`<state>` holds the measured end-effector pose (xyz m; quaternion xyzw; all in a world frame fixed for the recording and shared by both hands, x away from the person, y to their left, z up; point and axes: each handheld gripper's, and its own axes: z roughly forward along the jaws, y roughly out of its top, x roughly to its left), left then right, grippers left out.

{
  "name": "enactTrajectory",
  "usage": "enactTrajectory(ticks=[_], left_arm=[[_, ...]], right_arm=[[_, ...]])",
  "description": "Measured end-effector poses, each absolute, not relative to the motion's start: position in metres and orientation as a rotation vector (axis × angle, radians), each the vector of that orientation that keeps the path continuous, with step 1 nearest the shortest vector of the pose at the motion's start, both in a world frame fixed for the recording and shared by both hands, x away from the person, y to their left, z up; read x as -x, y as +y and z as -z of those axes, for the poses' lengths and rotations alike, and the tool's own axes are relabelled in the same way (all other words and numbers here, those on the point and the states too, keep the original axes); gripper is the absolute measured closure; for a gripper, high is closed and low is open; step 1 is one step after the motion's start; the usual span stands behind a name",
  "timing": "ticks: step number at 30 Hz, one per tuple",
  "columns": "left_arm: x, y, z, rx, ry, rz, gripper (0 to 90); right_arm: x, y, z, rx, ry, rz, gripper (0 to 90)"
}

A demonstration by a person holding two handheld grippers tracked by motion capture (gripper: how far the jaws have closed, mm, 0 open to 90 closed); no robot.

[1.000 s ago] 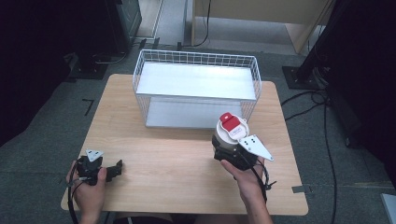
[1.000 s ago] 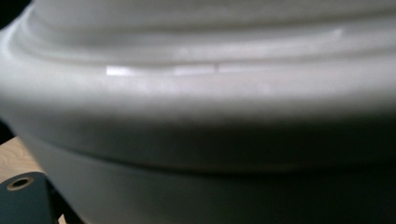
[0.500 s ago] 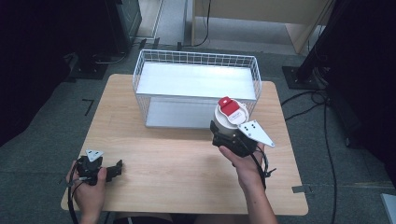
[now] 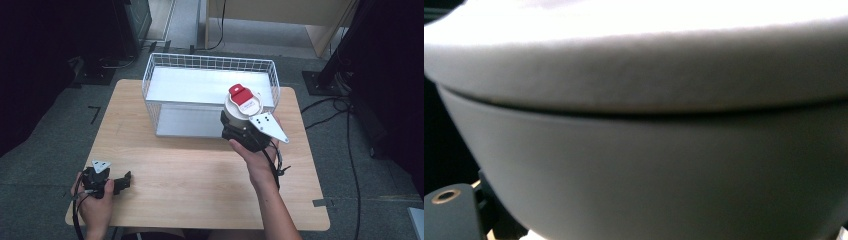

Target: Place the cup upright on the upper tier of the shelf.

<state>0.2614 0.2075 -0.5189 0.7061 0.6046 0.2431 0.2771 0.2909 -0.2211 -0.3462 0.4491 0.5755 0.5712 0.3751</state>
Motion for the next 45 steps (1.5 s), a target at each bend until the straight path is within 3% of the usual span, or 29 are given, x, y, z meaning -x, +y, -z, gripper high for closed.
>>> enactTrajectory(ticks=[17, 45], left_arm=[[-0.261, 0.207, 0.519, -1.896, 1.623, -0.653, 0.0], [-0.262, 0.208, 0.519, -1.899, 1.620, -0.653, 0.0]], right_arm=[[-0.333, -0.215, 0.317, -1.145, 1.397, -1.431, 8.2], [-0.418, -0.201, 0.312, -1.183, 1.417, -1.444, 8.2]])
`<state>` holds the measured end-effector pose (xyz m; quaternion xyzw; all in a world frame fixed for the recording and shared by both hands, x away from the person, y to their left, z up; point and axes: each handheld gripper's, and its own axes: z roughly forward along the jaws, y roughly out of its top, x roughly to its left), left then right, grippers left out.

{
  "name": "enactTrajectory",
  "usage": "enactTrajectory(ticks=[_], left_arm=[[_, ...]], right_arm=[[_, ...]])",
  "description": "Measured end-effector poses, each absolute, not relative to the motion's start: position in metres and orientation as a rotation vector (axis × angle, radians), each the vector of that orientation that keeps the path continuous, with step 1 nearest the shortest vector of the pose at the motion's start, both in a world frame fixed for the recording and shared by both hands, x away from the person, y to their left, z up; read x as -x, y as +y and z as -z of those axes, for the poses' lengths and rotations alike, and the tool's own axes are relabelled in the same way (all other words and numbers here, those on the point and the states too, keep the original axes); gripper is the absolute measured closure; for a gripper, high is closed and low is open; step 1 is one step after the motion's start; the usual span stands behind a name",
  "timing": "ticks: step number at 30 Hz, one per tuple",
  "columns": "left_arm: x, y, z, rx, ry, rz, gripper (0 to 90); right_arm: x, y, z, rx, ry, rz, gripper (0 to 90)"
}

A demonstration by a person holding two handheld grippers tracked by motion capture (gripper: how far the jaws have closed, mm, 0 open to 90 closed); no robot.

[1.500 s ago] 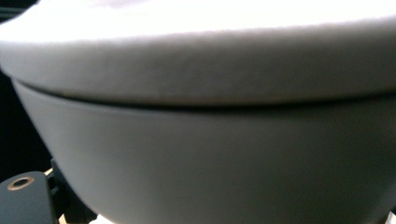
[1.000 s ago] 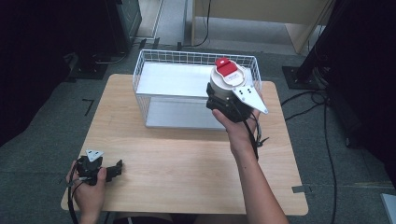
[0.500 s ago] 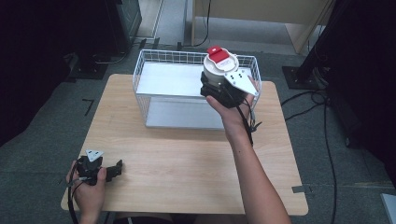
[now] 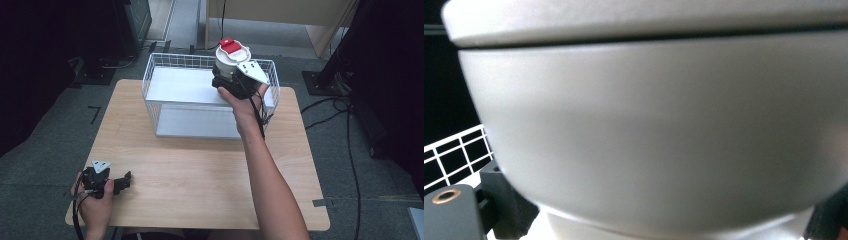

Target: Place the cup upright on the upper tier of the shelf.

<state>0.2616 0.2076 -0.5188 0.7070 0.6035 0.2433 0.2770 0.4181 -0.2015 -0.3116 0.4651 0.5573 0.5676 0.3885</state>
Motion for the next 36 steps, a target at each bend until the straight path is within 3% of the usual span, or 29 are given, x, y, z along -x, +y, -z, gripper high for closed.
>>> enactTrajectory(ticks=[17, 33, 36], left_arm=[[-0.262, 0.207, 0.519, -1.900, 1.615, -0.648, 0.0], [-0.262, 0.207, 0.519, -1.904, 1.613, -0.647, 0.0], [-0.262, 0.207, 0.519, -1.903, 1.613, -0.647, 0.0]], right_arm=[[-0.451, -0.186, 0.316, -1.202, 1.461, -1.455, 8.3], [-0.445, -0.188, 0.313, -1.204, 1.509, -1.429, 7.6], [-0.443, -0.189, 0.313, -1.207, 1.546, -1.407, 0.0]])
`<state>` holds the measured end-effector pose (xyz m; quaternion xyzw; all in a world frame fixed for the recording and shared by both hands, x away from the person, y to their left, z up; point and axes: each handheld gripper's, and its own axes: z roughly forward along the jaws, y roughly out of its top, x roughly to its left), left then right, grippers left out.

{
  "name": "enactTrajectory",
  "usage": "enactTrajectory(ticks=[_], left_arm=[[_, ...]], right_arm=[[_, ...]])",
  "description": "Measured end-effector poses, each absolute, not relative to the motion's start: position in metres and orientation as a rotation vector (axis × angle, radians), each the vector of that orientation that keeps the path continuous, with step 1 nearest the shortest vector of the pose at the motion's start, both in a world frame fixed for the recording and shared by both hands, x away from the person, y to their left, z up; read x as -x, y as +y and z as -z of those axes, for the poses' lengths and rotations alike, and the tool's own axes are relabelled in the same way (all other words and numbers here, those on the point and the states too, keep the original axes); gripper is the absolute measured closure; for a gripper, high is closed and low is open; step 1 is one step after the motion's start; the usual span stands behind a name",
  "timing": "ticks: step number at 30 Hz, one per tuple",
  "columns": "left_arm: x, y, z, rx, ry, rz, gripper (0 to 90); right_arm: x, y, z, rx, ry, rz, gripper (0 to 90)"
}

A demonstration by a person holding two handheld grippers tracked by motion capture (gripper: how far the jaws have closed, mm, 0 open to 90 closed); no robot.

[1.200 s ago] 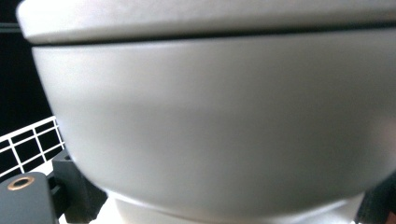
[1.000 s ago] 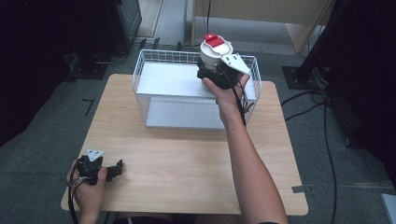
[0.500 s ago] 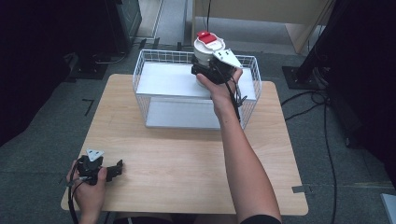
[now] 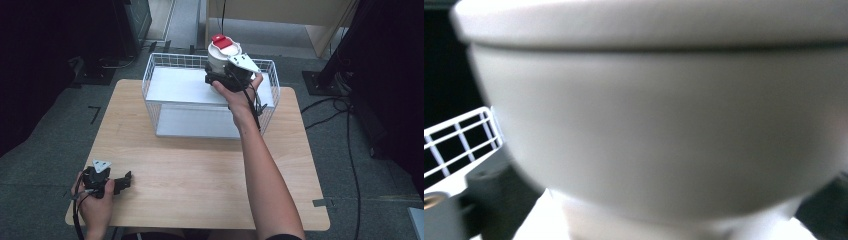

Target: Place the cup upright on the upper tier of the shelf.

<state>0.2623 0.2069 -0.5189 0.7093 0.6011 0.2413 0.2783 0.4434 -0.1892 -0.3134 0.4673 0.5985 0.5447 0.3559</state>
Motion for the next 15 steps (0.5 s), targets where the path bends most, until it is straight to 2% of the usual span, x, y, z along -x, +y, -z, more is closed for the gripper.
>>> enactTrajectory(ticks=[15], left_arm=[[-0.262, 0.207, 0.519, -1.906, 1.613, -0.646, 0.0]], right_arm=[[-0.421, -0.207, 0.322, -1.191, 1.596, -1.383, 0.0]])
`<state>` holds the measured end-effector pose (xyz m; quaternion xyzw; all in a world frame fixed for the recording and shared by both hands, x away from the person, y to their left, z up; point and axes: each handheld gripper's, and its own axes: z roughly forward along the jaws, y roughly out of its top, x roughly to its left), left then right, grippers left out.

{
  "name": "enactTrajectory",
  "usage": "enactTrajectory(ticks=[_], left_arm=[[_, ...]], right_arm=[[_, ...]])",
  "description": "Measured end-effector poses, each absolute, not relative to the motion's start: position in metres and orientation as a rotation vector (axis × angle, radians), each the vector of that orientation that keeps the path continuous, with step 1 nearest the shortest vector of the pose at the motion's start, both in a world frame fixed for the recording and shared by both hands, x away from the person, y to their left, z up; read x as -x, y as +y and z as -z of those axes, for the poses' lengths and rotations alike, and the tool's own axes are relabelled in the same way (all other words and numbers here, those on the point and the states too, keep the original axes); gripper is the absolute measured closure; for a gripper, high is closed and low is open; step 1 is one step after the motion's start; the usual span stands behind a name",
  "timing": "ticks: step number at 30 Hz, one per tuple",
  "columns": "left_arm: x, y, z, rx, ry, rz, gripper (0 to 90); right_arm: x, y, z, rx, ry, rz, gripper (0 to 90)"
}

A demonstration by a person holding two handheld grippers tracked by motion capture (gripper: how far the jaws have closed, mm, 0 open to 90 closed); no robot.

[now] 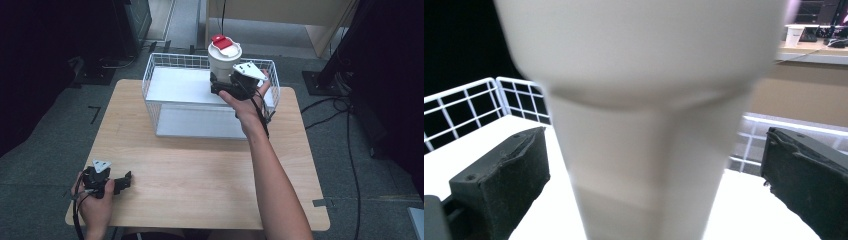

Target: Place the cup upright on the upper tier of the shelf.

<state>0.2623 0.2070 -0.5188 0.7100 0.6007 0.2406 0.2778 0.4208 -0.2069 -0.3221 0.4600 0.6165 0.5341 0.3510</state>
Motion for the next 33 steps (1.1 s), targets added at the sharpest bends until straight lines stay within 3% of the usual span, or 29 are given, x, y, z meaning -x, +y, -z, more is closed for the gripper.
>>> enactTrajectory(ticks=[33], left_arm=[[-0.262, 0.207, 0.519, -1.906, 1.612, -0.647, 0.0]], right_arm=[[-0.272, -0.281, 0.384, -1.209, 1.547, -1.354, 0.0]])
